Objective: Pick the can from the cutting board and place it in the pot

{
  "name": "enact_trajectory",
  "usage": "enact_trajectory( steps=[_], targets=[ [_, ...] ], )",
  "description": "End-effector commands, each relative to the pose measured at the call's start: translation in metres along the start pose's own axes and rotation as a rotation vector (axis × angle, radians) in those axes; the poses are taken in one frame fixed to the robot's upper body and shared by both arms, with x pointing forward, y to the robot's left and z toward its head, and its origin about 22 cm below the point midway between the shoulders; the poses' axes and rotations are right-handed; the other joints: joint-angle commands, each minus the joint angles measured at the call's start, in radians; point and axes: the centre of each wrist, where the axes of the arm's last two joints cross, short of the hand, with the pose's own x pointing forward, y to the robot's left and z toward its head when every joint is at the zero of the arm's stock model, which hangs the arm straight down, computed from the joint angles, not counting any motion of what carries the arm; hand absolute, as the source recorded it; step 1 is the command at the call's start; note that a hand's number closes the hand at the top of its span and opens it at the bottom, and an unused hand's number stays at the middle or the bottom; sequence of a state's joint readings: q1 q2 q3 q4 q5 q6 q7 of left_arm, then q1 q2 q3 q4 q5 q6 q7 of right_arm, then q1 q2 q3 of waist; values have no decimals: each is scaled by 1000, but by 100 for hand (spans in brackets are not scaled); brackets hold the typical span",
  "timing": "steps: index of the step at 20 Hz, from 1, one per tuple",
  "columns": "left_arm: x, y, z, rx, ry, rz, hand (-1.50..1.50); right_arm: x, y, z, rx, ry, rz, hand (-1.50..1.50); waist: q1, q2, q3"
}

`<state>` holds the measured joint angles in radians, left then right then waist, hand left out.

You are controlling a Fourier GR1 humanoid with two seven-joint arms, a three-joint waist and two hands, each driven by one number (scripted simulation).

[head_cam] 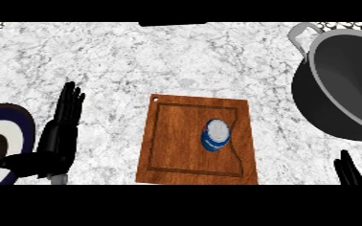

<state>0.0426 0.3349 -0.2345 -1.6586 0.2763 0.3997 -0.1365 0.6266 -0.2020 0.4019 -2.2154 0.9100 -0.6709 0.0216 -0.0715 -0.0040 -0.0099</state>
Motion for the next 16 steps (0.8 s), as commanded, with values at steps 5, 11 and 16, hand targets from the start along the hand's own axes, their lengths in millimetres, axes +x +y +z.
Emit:
enact_trajectory(
  steps=[5,11,16],
  targets=[
    [2,-23,-7,-53,-37,14,0,35,6,28,213,262,232,-150,59,17,2],
    [-1,-24,-13,-67,-20,4,0,83,32,17,231,318,250,-150,78,13,6],
    [-2,-27,-16,-61,-23,5,0,104,49,15,299,425,362,-150,79,10,7]
  ],
)
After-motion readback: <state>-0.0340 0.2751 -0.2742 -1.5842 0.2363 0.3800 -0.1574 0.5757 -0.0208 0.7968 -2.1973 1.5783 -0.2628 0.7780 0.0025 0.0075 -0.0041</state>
